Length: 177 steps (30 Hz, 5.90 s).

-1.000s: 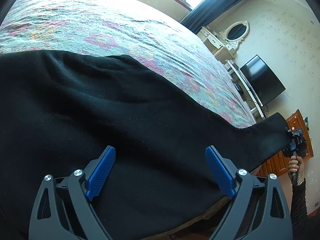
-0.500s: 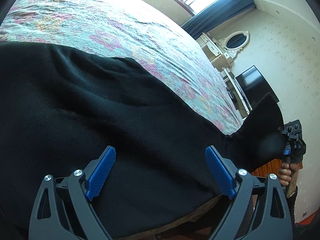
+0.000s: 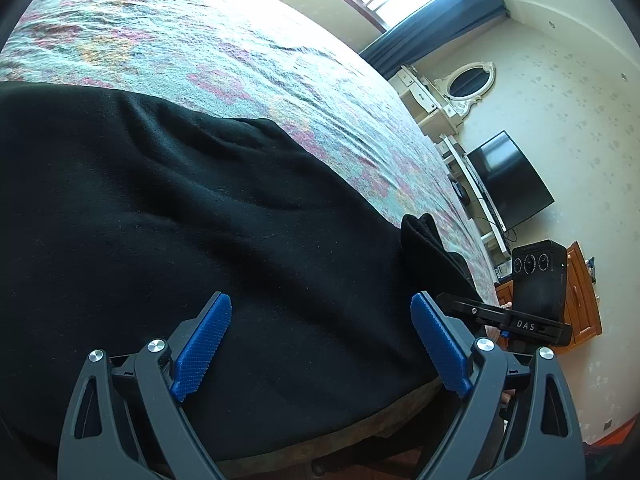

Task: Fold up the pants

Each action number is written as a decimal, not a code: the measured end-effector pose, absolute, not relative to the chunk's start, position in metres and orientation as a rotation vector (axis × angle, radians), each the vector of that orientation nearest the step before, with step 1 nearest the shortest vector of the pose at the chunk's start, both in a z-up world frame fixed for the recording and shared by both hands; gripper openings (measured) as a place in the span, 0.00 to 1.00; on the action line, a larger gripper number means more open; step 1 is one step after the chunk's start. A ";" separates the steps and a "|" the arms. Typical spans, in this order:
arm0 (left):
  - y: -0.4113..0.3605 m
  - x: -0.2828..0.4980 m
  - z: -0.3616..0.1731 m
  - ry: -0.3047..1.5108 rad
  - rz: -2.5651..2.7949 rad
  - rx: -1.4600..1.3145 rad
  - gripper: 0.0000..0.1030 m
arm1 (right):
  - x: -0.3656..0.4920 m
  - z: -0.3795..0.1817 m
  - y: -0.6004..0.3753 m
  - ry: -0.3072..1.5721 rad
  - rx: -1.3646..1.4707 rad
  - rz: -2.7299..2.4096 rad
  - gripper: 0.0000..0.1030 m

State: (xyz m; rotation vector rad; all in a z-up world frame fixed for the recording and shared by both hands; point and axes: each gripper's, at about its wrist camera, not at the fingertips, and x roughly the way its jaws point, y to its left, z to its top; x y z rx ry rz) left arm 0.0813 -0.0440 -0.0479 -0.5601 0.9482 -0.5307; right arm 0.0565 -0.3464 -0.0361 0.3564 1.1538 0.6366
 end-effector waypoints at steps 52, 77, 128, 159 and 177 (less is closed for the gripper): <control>0.242 0.066 -0.059 0.851 -0.203 -0.921 0.87 | 0.060 -0.039 -0.329 1.133 0.667 0.748 0.76; 0.209 0.106 -0.080 1.104 -0.524 -0.908 0.88 | 0.058 -0.039 -0.332 1.132 0.697 0.734 0.77; -0.274 0.151 -0.031 1.182 -0.948 -0.372 0.31 | -0.002 -0.037 -0.487 0.881 0.981 0.579 0.80; -0.055 0.107 -0.075 1.002 -0.463 -0.769 0.79 | 0.030 -0.044 -0.457 1.114 0.654 0.494 0.16; -0.093 0.099 -0.061 1.014 -0.570 -0.730 0.79 | 0.005 -0.045 -0.525 1.012 0.667 0.348 0.11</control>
